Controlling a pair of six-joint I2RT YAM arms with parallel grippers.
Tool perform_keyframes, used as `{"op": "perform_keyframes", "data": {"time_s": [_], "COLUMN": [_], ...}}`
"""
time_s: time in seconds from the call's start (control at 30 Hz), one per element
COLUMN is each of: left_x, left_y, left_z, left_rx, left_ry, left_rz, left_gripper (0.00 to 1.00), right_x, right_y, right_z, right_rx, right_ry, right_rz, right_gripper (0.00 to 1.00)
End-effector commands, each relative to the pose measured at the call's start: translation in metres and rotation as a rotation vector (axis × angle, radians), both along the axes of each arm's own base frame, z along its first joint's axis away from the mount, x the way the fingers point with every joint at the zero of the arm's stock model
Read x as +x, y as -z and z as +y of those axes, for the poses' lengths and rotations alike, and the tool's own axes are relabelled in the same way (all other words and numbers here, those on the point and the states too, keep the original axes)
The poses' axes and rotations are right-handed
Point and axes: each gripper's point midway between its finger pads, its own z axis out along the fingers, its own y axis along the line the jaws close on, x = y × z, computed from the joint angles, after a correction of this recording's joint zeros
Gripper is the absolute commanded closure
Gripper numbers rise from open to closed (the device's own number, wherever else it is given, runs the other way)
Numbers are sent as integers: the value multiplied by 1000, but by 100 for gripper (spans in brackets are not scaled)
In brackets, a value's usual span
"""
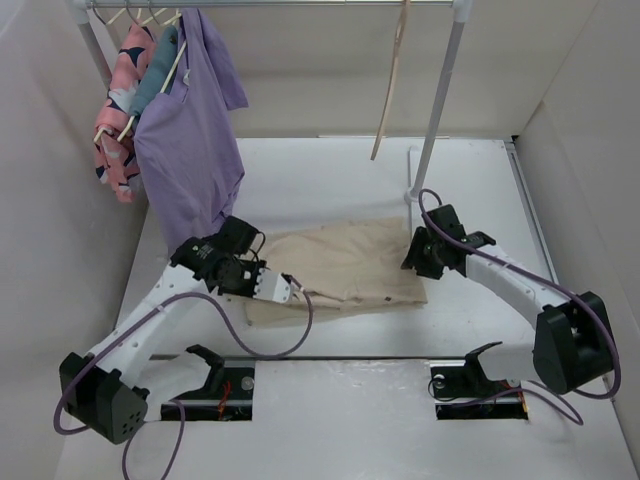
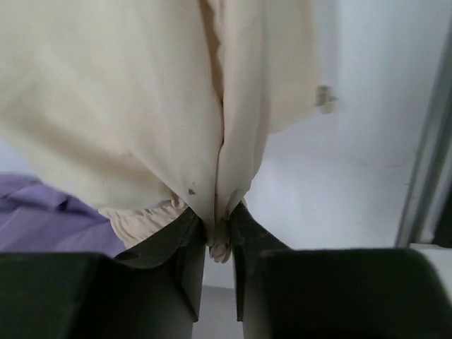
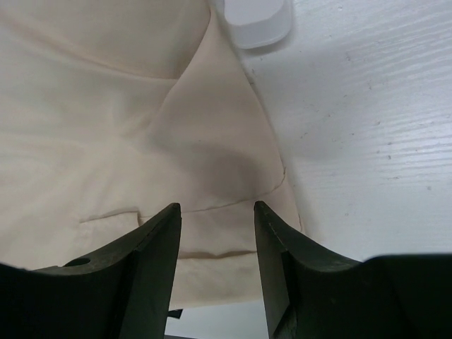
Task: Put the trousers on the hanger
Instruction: Fold the trousers at the center of the board.
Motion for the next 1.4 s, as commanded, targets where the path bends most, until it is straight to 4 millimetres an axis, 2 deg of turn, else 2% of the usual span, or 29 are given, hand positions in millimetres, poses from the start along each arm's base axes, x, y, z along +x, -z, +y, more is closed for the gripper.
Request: {"op": "perform_keyframes", "data": {"time_s": [0.0,0.1,0.13,0.2,0.27,0.3,0.33,0.37,0.43,0.47,0.53,0.6,0.67,0.7,0.73,0.77,0.8,0.83,0.87,0.9,0.93,1.0,1.03,1.1,1.13,1.17,1.27,1.3,1.37], "left_x": [-36,-23,-19,-8,-3,-4,-5,-4,-4,-2,-7,-15,-19,-19,-20,-21,-17,-13,-9,-2,11,30,38,45,44,41,36,35,31], "left_y": [40,63,67,71,75,75,70,67,56,45,36,25,22,19,18,17,20,19,22,22,29,41,58,77,96,106,128,131,135], "left_z": [10,17,21,32,38,39,37,35,29,25,15,3,-7,-13,-23,-28,-35,-40,-43,-48,-54,-46,-44,-27,-15,-14,9,15,20], "left_rx": [82,123,140,205,237,233,219,209,165,131,69,-19,-81,-124,-172,-203,-229,-253,-263,-282,-295,-253,-226,-138,-75,-67,26,51,65], "left_ry": [94,15,-9,-63,-113,-127,-149,-147,-156,-154,-114,-48,-1,12,33,25,-6,-33,-67,-105,-187,-296,-334,-390,-401,-401,-401,-402,-379], "left_rz": [147,98,73,14,-4,-2,5,9,-2,-25,-23,-32,-42,-62,-53,-47,-25,-13,0,3,13,-31,-35,-73,-86,-79,-122,-136,-150], "left_gripper": [85,79,78,73,64,49,39,39,0,0,0,0,0,0,4,13,23,43,50,52,52,52,55,61,69,70,75,75,75], "right_x": [11,17,16,22,26,27,27,29,33,36,43,48,62,68,72,85,91,95,101,114,117,132,136,139,143,145,157,158,167], "right_y": [0,-4,0,-9,-13,-18,-20,-23,-33,-37,-46,-37,-45,-37,-37,-45,-36,-36,-36,-41,-29,-26,-12,1,12,15,25,31,25], "right_z": [9,11,11,13,14,16,17,18,24,25,30,34,47,50,56,62,65,69,73,74,76,71,68,59,50,51,38,35,30], "right_rx": [34,37,29,16,4,-12,-30,-27,-38,-38,-36,-35,17,26,47,61,54,61,64,71,61,60,49,43,33,34,6,-13,-23], "right_ry": [-16,-16,-24,-23,-33,-48,-63,-63,-82,-89,-92,-98,-116,-117,-131,-131,-131,-136,-150,-141,-141,-119,-109,-64,-29,-28,12,21,27], "right_rz": [-19,-27,-19,-44,-63,-75,-82,-90,-118,-129,-153,-135,-159,-141,-140,-175,-158,-154,-160,-181,-152,-155,-127,-95,-73,-74,-72,-65,-79], "right_gripper": [49,49,49,49,49,49,49,49,49,49,51,55,64,68,77,81,86,89,95,97,99,100,100,100,100,100,100,100,100]}}
